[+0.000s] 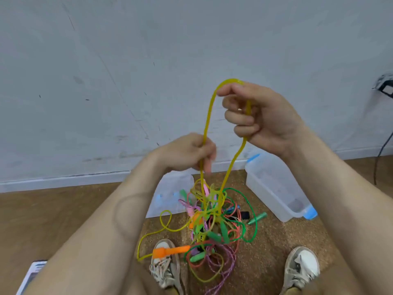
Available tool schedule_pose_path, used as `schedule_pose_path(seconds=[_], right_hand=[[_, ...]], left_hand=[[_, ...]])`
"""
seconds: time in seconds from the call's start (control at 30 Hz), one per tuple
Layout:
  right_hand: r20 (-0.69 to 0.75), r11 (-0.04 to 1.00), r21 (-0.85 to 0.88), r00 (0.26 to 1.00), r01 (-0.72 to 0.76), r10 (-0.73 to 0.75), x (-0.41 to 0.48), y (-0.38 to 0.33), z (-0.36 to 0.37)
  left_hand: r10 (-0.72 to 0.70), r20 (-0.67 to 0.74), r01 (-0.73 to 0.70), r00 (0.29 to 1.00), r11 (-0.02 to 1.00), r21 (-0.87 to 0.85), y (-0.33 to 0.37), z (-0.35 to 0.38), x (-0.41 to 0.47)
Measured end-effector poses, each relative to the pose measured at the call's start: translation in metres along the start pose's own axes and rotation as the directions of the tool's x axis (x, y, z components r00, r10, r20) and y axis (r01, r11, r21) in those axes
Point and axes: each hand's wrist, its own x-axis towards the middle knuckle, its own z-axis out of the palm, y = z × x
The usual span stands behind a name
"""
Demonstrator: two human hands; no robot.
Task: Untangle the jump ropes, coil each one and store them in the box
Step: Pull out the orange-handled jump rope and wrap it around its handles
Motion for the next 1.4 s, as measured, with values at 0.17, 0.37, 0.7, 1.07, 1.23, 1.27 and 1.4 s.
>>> schedule_pose_path(seconds=[0.17, 0.37, 0.7, 1.07, 1.23, 1.27, 1.4], right_hand=[[-0.079, 0.909, -0.296, 0.956, -0.293, 0.282, 0.006, 0.063, -0.017], [-0.046, 0.557, -0.765, 0.891, -0.322, 0.452, 0.007, 0.134, -0.009], [-0.158, 0.596, -0.797, 0.986, -0.101, -0.044, 0.010, 0.030, 0.020], [-0.183, 0.529, -0.778, 0.927, -0.340, 0.327, -0.001, 0.068, -0.016], [-0.184, 0.420, -0.873, 0.965, -0.249, 0.189, 0.005, 0.060, -0.006], [-0.186, 0.406, -0.886, 0.974, -0.223, 0.129, 0.006, 0.057, -0.005], [-0.280, 0.613, -0.769, 0.958, -0.182, -0.067, 0.012, 0.048, -0.014]], left_hand=[[0.001, -0.404, -0.360, 0.915, 0.459, -0.812, 0.029, -0.018, 0.006], [-0.115, -0.532, -0.545, 0.839, -0.178, -0.820, 0.018, -0.067, -0.005], [0.246, -0.473, -0.229, 0.846, 0.969, 0.094, 0.018, -0.033, -0.020], [0.289, -0.466, -0.075, 0.836, 0.902, 0.426, 0.022, -0.025, -0.013], [-0.078, 0.071, 0.082, 0.994, 0.995, -0.057, 0.005, -0.008, -0.006], [-0.095, 0.094, 0.101, 0.991, 0.993, -0.063, 0.004, -0.005, -0.004], [-0.041, -0.136, 0.055, 0.990, 0.993, 0.105, 0.018, -0.015, -0.003]])
